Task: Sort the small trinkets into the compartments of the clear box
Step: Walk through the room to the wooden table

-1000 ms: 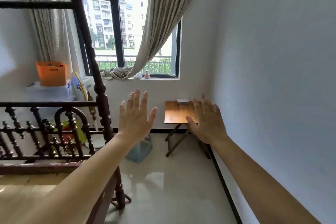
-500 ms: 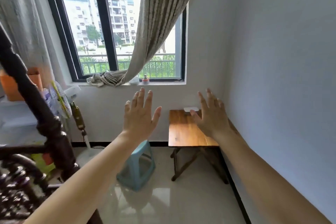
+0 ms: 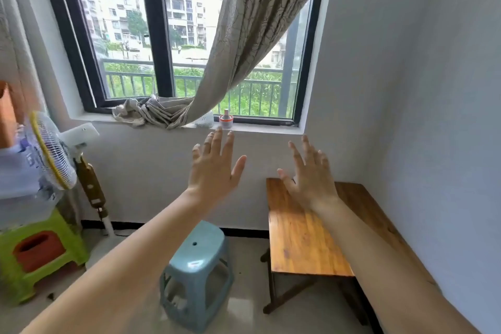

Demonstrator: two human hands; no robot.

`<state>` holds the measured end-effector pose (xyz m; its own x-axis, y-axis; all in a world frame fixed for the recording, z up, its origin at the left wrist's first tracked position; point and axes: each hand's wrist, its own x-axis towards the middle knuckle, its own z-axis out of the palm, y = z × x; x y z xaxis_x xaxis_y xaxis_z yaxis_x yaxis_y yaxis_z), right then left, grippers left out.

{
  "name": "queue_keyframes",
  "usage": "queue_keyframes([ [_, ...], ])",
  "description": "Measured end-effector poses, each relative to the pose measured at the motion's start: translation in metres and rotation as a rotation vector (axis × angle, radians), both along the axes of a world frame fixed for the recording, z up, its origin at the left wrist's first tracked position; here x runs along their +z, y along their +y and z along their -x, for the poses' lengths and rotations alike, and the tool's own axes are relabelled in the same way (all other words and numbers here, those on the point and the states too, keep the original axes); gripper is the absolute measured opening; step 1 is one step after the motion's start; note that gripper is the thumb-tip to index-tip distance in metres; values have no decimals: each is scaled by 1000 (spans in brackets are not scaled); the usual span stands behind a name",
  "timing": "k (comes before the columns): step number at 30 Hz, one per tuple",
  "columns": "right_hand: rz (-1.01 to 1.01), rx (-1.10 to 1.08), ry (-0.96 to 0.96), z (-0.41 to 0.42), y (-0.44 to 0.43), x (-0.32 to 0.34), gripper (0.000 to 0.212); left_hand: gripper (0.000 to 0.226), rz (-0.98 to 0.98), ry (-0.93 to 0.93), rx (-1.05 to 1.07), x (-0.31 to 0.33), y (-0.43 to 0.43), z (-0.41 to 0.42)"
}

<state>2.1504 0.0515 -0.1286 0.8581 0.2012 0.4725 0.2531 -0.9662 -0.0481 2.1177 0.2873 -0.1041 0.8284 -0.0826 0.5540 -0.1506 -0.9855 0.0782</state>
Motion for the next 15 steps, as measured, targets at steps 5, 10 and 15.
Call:
queue_keyframes([
  [5, -21, -56, -4, -89, -3, -2, 76, 69, 22, 60, -44, 4, 3, -123],
  [10, -10, -160, 9, -184, -32, -24, 77, 68, -23, 105, -142, -23, -23, -233],
  [15, -37, -257, 62, -285, -75, -62, 76, 68, -36, 176, -212, -54, -66, -353],
])
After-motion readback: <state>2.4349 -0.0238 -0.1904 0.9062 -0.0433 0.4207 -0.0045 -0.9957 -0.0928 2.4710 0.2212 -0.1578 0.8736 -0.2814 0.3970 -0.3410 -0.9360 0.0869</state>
